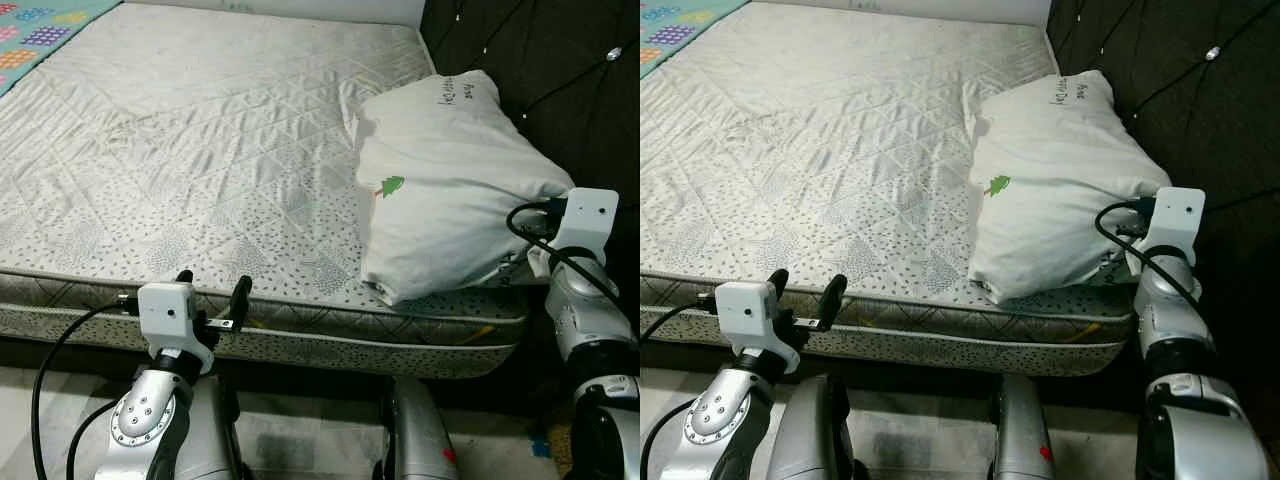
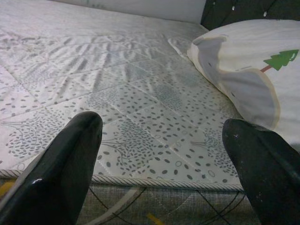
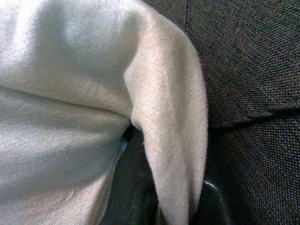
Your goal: Clean up the room
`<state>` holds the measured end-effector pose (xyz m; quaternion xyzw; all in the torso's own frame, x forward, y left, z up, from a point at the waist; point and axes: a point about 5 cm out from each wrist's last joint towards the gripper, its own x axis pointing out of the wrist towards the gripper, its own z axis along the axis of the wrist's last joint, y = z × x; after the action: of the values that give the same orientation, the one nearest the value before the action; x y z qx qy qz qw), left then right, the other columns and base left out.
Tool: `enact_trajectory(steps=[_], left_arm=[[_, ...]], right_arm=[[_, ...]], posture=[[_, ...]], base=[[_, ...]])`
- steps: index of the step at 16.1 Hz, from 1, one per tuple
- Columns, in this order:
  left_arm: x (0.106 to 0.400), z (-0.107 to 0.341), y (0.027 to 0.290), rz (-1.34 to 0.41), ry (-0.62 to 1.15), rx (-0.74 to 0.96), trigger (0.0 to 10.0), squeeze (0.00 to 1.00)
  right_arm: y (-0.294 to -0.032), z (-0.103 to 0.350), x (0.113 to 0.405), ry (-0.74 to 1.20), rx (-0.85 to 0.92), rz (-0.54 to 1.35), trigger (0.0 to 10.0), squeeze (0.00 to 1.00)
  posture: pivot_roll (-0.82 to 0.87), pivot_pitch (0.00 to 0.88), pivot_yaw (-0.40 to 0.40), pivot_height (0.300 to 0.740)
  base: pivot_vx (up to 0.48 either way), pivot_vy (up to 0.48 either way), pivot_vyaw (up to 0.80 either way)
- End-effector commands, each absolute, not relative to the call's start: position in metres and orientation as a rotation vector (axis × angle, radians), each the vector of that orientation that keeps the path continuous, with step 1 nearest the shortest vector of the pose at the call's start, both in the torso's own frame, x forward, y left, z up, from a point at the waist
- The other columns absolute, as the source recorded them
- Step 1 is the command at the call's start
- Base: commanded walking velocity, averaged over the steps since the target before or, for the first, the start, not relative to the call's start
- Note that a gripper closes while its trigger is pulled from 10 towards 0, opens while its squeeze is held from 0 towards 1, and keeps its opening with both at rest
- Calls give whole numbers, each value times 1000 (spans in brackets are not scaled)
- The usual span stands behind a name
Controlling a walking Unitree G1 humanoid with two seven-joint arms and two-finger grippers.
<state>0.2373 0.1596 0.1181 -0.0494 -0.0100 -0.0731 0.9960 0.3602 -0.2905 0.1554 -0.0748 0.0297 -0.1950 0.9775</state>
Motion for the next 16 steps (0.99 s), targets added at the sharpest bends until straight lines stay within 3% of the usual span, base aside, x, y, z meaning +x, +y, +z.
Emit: enact_trajectory(steps=[1, 6, 7, 12, 16], left_arm=[[235, 119, 159, -145, -23, -97, 10000, 0], [234, 119, 160, -145, -19, -99, 10000, 0], [235, 119, 159, -148, -19, -99, 10000, 0], [238, 120, 159, -151, -25, -99, 10000, 0], [243, 126, 163, -122, -65, -94, 10000, 0]], right_arm=[[-310, 192, 361, -83, -158, -473, 10000, 0], [-288, 151, 346, -16, -170, -387, 10000, 0], [-284, 142, 341, -10, -163, -378, 10000, 1000], [-270, 142, 337, -44, -157, -355, 10000, 1000], [-266, 179, 346, -192, -268, -386, 10000, 1000]], posture=[[17, 85, -52, 531], [13, 87, -53, 531], [10, 86, -51, 531], [10, 77, -51, 531], [14, 46, -59, 531]], base=[[0, 0, 0], [0, 0, 0], [0, 0, 0], [0, 0, 0], [0, 0, 0]])
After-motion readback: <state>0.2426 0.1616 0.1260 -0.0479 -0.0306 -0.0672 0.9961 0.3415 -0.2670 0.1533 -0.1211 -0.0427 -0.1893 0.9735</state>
